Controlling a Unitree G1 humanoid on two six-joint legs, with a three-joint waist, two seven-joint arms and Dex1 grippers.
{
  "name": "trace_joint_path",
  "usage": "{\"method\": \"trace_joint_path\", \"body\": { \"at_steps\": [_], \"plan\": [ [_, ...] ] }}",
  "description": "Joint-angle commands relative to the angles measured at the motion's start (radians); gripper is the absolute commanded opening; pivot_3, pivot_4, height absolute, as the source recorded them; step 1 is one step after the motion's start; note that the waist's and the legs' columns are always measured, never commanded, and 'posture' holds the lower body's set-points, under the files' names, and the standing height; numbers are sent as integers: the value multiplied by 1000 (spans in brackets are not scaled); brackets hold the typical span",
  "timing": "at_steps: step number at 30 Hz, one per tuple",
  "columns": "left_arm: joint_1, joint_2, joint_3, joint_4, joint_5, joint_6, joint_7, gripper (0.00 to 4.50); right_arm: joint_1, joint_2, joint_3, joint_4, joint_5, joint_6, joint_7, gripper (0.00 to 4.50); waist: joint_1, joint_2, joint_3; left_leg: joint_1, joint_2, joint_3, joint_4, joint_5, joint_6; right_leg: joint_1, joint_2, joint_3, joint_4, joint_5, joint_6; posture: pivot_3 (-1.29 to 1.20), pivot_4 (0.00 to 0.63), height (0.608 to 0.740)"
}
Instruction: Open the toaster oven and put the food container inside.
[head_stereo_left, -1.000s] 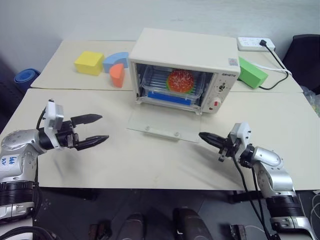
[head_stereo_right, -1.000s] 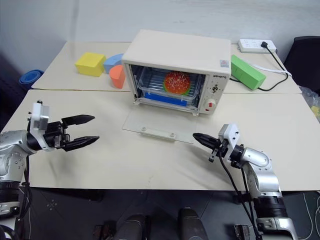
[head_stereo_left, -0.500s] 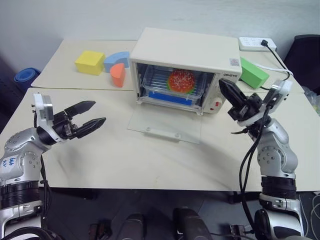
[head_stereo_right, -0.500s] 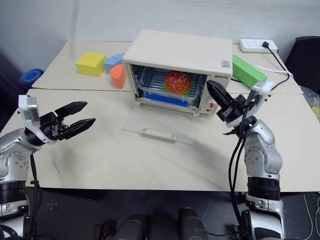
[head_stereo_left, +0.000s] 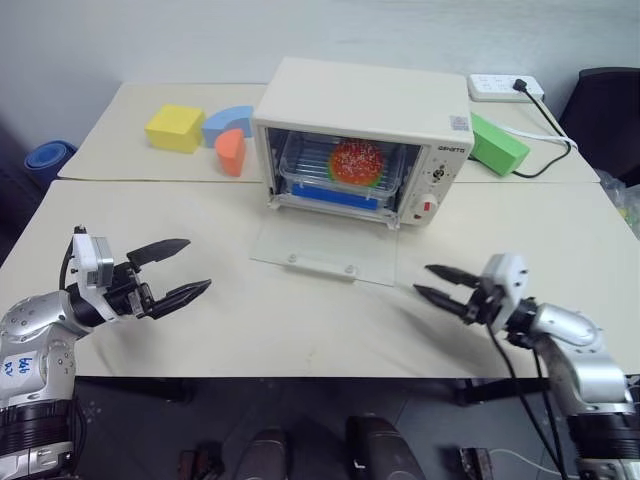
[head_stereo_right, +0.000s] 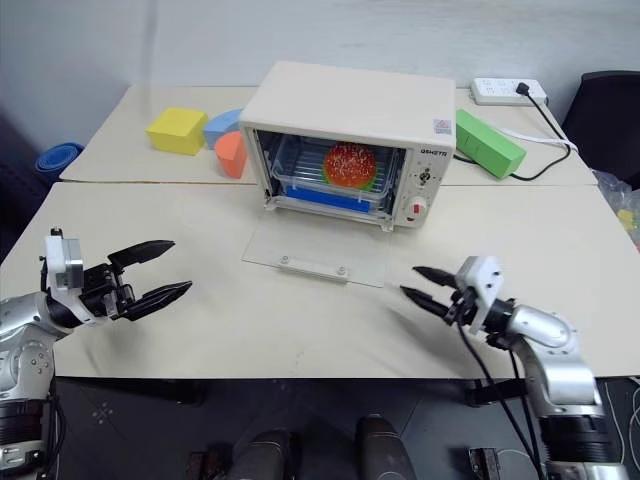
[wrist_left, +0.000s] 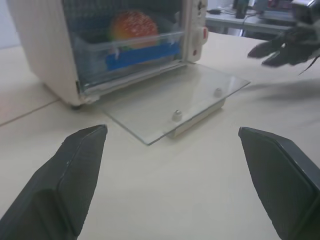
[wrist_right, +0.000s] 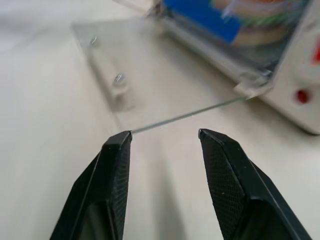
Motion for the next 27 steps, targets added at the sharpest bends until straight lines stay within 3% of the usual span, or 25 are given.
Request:
{"method": "trace_joint_path", "body": {
  "at_steps": [1,4,9,15,21,27],
  "plan": [
    [-28,9,-2,-29,-19,-3,-7,4500,-62,15,44,84,-56,-70,32,2250,0,0,0,0,0,0,0,0,0,0,0,0,0,0,0,0,150,740],
    [-39,9,-3,-35,-21,6,0,4500,-103,31,48,142,-61,-85,36,1655,1,0,0,-1,0,-1,1,0,0,-1,0,-1,0,0,0,0,150,740],
    [-38,3,1,-64,-30,20,13,4500,-168,37,91,250,-117,-109,55,36,1,0,0,-2,0,0,1,2,-4,-1,0,-1,-1,0,0,0,150,740],
    [-31,-6,4,-86,-40,31,29,4500,-201,87,84,253,-102,-133,51,36,-1,0,0,-2,0,0,1,2,-4,-1,0,-1,-1,0,0,0,150,740],
    [-47,-5,11,-88,-59,56,39,4500,-213,131,-9,146,61,-113,72,36,0,0,0,-2,0,-1,1,2,-5,-1,0,-1,-1,0,0,0,150,740],
    [-81,-10,18,-85,-101,104,69,4500,-292,177,-130,38,241,26,-52,36,0,0,0,-2,0,-1,1,2,-5,-1,0,-1,0,0,0,0,150,740]
  ]
}}
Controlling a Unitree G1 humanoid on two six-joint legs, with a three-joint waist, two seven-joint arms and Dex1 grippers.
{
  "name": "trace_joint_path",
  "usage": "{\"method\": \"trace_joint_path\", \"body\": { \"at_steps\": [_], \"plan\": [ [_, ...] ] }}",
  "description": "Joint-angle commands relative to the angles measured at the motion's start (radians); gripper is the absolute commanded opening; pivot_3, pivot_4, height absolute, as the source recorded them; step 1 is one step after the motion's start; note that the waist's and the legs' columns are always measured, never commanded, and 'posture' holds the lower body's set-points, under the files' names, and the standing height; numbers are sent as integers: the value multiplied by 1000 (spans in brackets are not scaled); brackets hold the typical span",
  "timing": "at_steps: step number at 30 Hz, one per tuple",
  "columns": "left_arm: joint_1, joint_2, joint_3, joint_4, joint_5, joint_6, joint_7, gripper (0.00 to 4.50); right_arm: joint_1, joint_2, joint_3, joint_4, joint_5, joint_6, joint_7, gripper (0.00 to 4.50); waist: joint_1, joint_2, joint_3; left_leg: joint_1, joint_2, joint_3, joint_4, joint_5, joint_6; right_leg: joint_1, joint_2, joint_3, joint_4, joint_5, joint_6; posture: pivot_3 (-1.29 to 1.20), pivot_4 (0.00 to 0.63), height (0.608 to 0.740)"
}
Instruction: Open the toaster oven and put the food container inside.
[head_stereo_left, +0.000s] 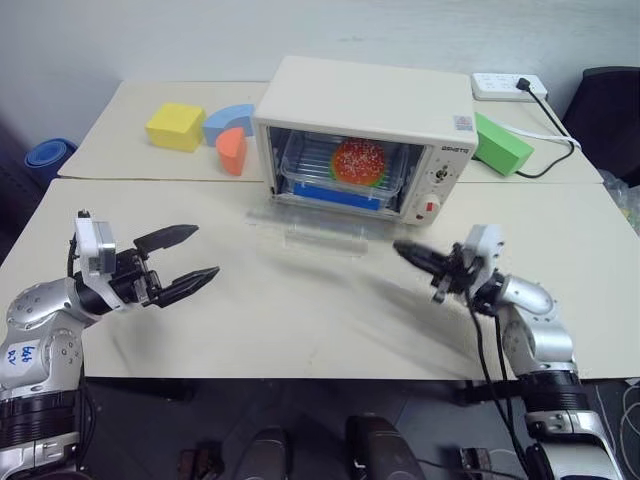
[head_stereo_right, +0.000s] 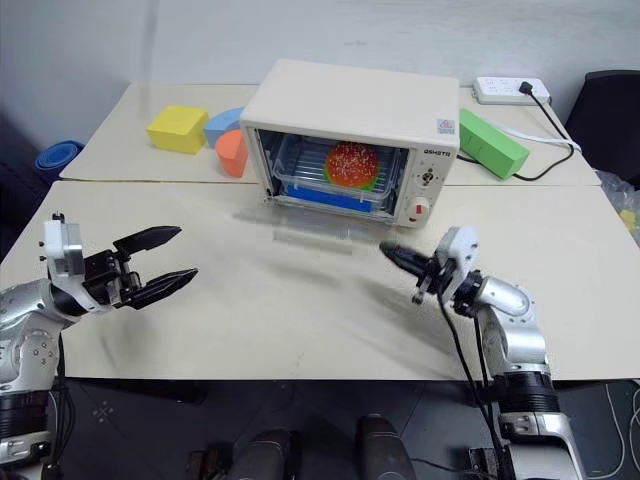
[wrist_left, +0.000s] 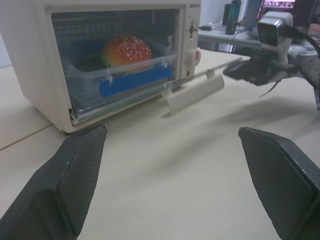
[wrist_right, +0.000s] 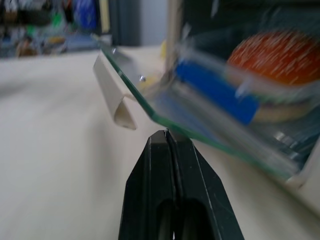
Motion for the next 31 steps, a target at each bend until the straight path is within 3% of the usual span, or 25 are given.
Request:
{"method": "trace_joint_path", "body": {
  "at_steps": [1,7,14,15,21,25,31],
  "plan": [
    [-37,0,23,-24,-40,20,24,4500,-64,22,-82,-83,115,76,-83,36,1,0,0,0,0,0,0,0,0,0,0,0,0,0,0,0,150,740],
    [-15,12,13,-30,-7,22,40,4500,-40,-16,-106,-193,168,186,-112,36,1,0,0,-1,0,-1,-1,0,0,-1,0,0,0,0,0,0,150,740],
    [116,32,9,12,118,-98,36,4500,189,-208,-41,-233,-1,34,133,2238,4,0,0,-2,-1,1,-2,-2,3,0,-1,0,-6,0,0,0,150,740],
    [139,31,13,9,130,-107,44,4500,212,-218,-43,-232,-12,13,148,2704,1,0,0,-1,-1,1,-2,-4,7,1,-1,0,-6,0,0,0,150,740],
    [295,2,24,-62,194,-177,113,4500,354,-218,-46,-218,-62,-125,196,4482,2,0,0,2,1,1,-6,-3,6,1,0,1,-6,0,0,0,150,740],
    [325,-24,16,-105,189,-168,156,4500,403,-204,-45,-189,-76,-193,208,4482,13,0,0,3,1,0,-5,-1,5,3,-1,0,-6,1,0,0,150,740],
    [365,-65,7,-149,207,-186,215,4500,425,-165,-92,-202,-59,-192,100,4482,22,0,0,4,1,0,-7,-1,4,2,-1,0,-6,1,-1,0,150,740]
  ]
}}
